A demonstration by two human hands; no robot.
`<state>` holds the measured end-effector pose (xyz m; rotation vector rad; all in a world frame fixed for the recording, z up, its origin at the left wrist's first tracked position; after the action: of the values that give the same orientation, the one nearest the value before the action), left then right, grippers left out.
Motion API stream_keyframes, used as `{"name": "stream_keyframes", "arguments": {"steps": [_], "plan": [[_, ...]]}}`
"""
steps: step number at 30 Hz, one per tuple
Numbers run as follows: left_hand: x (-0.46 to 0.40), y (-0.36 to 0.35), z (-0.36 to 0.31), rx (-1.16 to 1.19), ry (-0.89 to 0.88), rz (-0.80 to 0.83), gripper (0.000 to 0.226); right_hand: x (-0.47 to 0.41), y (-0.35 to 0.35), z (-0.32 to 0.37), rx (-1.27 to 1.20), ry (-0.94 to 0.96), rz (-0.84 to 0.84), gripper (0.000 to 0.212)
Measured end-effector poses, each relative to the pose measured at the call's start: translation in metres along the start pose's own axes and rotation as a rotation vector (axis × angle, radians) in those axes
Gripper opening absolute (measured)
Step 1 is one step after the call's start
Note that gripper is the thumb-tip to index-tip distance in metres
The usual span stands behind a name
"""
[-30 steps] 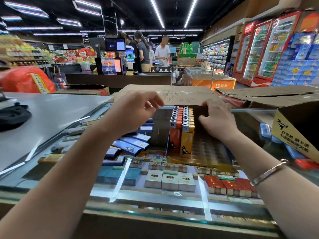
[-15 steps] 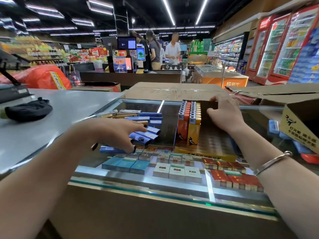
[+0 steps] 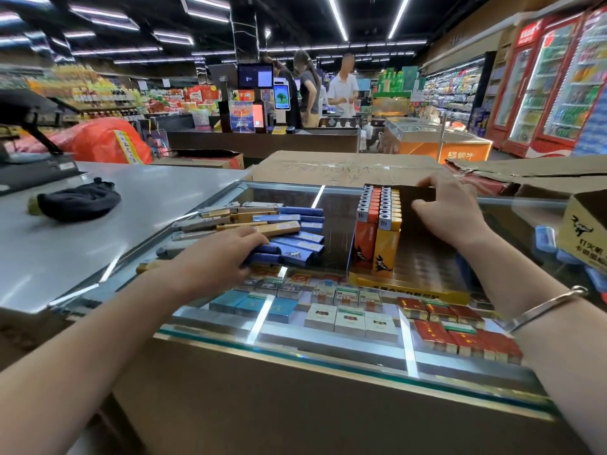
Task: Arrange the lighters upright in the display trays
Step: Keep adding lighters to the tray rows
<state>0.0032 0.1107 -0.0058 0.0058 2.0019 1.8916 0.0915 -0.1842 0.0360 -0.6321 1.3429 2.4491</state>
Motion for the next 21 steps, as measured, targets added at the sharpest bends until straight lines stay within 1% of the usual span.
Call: {"name": "stream_keyframes", "arguments": {"steps": [3,6,11,13,15,18,21], "plan": [[-0.007,-0.004,-0.004,0.028,-0.027,-0.053,0.032,-0.001,0.0,0.0,0.002,-0.002,0.002,0.038],[-0.013,-0.003,-0.009,0.057,-0.045,-0.049,0.026,-0.001,0.0,-0.001,0.001,0.0,0.009,0.038],[-0.029,-0.004,-0.017,0.105,0.033,0.054,0.03,-0.001,0.0,-0.002,-0.017,0.005,-0.003,0.037],[-0.037,-0.006,-0.023,0.077,0.056,0.092,0.03,-0.001,0.0,-0.001,-0.03,0.004,-0.012,0.036],[-0.044,-0.007,-0.03,0.044,0.053,0.09,0.031,-0.001,0.001,-0.001,-0.035,0.006,-0.016,0.035],[-0.052,-0.003,-0.042,0.113,0.01,0.015,0.032,-0.002,0.002,-0.001,-0.033,0.015,-0.027,0.035],[-0.062,0.016,-0.049,0.32,-0.046,-0.164,0.033,-0.002,0.002,-0.002,-0.014,-0.006,-0.031,0.035]]}}
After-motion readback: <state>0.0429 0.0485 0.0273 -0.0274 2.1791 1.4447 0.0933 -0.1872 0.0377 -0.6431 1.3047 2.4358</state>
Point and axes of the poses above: each hand's wrist, its own x-axis away from the middle knuckle, its own y-axis out of the back of the hand, z = x × y, the point moved 5 cm from there along -x, towards the middle knuckle, and after that the axes turned 1 degree about y, right-handed, at the moved point
